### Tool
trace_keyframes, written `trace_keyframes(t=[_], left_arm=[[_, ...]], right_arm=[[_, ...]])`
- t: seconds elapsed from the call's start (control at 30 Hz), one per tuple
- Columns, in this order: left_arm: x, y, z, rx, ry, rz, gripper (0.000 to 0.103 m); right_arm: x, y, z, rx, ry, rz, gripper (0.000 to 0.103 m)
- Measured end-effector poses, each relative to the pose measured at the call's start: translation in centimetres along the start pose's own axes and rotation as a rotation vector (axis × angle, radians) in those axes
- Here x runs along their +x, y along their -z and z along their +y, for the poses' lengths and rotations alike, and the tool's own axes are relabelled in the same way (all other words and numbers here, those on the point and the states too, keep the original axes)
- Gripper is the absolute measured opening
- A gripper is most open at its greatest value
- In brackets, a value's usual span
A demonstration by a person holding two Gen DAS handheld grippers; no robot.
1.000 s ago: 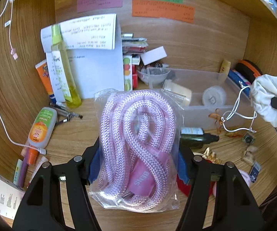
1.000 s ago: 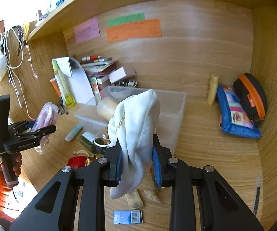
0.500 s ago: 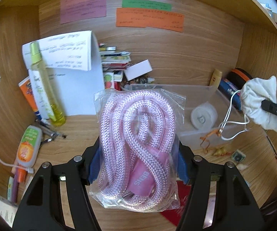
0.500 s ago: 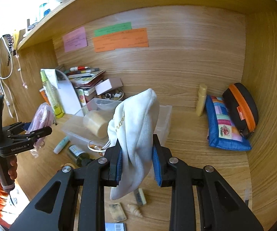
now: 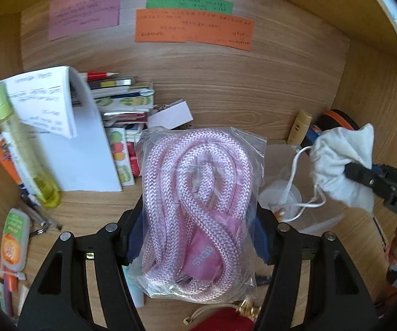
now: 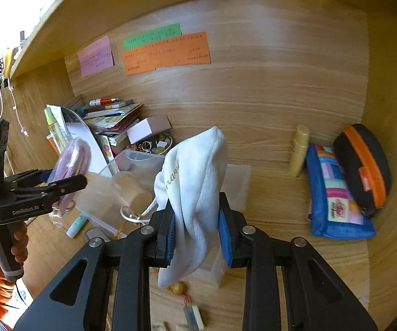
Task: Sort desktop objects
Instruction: 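Lift and carry the pink rope bag and white pouch over the clear box, then open both grippers to release the rope bag and pouch into the box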
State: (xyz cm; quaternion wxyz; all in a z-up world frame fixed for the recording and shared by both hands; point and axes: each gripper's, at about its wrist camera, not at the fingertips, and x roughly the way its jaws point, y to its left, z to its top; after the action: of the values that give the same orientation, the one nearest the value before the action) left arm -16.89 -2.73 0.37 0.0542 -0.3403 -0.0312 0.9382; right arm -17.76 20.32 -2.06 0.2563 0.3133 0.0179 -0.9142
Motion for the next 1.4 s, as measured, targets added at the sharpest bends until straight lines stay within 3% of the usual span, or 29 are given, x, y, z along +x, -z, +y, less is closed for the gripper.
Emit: trace_keyframes(t=[0.57,0.87,1.2,1.4], left_arm=[[7.4,-1.7,-1.3,0.062,0.001,0.116,0.064],[8.1,-2.1,-2.2,0.111,-0.018,0.115,0.069],[7.5,-2.1,-1.1,0.08,0.013,0.158,0.074],[5.6,-1.9,-0.9,0.072,0.019,0.151,0.074]], right_arm=[[8.0,-1.5,2.5,-0.072,-0.072,0.119,0.024],[9.4,-1.7,3.3,-0.126,-0.049,0.133,0.03],[10.4,-0.8,4.3,-0.156,-0.012,0.191,0.032],[8.4,-1.0,4.7,-0.144,0.01,0.146,0.05]])
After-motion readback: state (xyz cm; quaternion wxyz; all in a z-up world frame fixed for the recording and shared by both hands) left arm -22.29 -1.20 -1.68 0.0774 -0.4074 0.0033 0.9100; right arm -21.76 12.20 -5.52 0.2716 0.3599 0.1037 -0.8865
